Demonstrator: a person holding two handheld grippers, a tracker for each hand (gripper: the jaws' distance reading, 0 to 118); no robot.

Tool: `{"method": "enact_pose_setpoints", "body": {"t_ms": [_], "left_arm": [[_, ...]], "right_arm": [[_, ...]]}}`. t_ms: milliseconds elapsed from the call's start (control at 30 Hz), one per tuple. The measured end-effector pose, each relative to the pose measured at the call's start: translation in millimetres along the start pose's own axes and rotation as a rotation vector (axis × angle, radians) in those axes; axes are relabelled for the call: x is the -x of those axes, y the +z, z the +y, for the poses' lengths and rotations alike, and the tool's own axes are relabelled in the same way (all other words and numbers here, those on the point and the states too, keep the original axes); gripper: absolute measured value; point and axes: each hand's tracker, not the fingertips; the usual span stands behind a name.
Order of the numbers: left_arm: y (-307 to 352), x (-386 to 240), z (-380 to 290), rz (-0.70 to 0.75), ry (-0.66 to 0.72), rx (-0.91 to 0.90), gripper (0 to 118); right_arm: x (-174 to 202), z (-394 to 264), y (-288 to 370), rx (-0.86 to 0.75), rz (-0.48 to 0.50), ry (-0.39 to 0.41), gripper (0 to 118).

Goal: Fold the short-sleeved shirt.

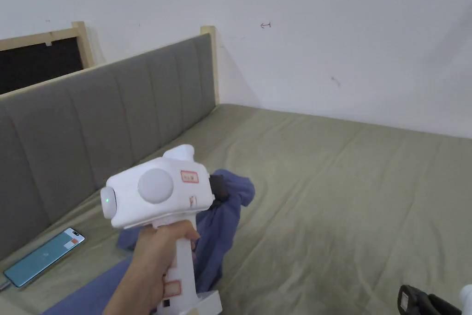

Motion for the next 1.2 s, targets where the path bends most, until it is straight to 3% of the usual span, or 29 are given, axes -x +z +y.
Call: {"method": "enact_pose_setpoints", "body": {"t_ms": [233,300,400,467,567,700,767,900,933,967,1033,1067,1200], "left_arm": [[20,-164,-5,-0.395,-0.147,0.027,1],[15,-209,-26,-0.513,-0.194,0.080,1],[-2,-259,-70,-0.627,-0.206,0.176,1],[-23,-281,-109,-0.637,-0.233,0.252,1],[-62,-294,-186,-0.596,-0.320,0.440,1],[-120,-273,-295,-0.479,-0.232,0.753,1],[-131,-263,-331,-0.399,-0.276,0.799,1],[-134,-250,-353,-0.380,-0.329,0.795,5],[-133,-249,-351,-0.402,-0.355,0.776,18],[-130,-254,-345,-0.409,-0.366,0.778,41],[-123,-255,-336,-0.440,-0.387,0.771,109],[-118,-256,-331,-0.444,-0.399,0.764,118],[-91,-241,-286,-0.505,-0.358,0.652,116]], "right_arm": [[-35,18,48,-0.110,-0.115,-0.022,0],[-51,22,66,-0.150,-0.179,-0.035,0],[-76,29,91,-0.199,-0.371,0.017,0],[-95,32,108,-0.200,-0.442,0.029,0],[-128,27,128,-0.187,-0.454,-0.054,0],[-160,6,125,-0.118,-0.473,-0.170,0],[-167,-4,118,-0.076,-0.480,-0.164,0],[-175,-16,108,-0.033,-0.474,-0.182,0],[-176,-16,106,-0.031,-0.475,-0.186,0],[-177,-16,104,-0.029,-0.473,-0.194,0],[-177,-16,102,-0.034,-0.458,-0.212,0],[-176,-15,100,-0.036,-0.449,-0.220,0],[-165,-13,93,-0.026,-0.429,-0.205,0]]}}
